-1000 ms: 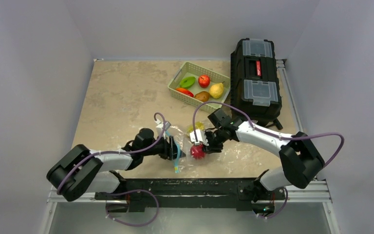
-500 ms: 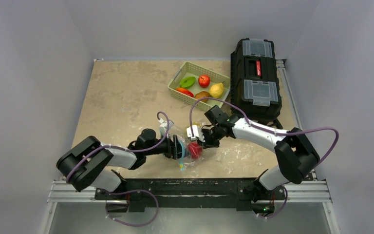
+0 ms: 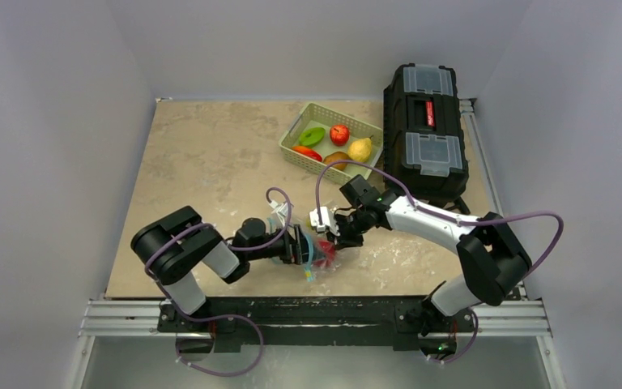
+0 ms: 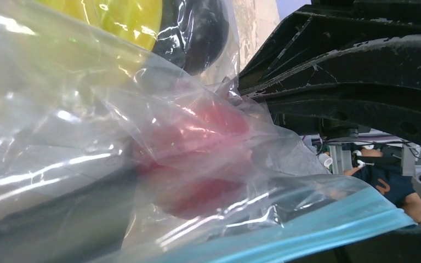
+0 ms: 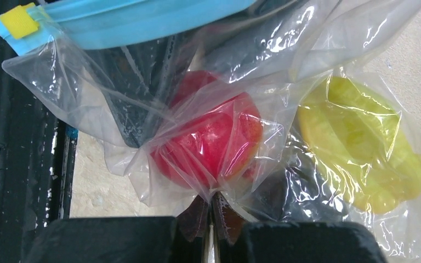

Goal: Open the zip-top bag and remove the fake food
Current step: Pick up the fake fruit from the zipper food storage bag.

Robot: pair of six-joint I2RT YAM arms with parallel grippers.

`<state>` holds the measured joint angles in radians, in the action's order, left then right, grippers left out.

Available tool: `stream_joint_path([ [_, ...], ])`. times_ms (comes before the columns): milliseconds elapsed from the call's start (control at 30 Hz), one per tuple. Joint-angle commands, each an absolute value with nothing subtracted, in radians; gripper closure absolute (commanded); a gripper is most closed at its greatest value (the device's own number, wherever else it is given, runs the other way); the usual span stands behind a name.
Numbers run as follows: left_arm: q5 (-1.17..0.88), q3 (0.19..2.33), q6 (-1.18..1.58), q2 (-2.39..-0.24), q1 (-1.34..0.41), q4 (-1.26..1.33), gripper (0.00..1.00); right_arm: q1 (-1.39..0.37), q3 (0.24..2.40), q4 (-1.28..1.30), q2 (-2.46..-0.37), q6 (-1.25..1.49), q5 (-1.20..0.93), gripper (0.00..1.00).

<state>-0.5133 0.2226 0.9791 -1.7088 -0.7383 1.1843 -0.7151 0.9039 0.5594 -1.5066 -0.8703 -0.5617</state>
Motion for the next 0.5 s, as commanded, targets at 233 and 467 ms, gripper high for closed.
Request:
stream_joint_path([
  [233,-0.298,0.37,0.859,-1.531,-0.84,0.744,0.16,-0.726,0.946,0.514,-1.526,-0.816,-0.646,0.98],
  [467,-0.225,0.421,0.829,-1.509,-0.871,0.605,0.19,-0.734,0.97,0.521,-1.544,-0.779,-0.702,1.0],
])
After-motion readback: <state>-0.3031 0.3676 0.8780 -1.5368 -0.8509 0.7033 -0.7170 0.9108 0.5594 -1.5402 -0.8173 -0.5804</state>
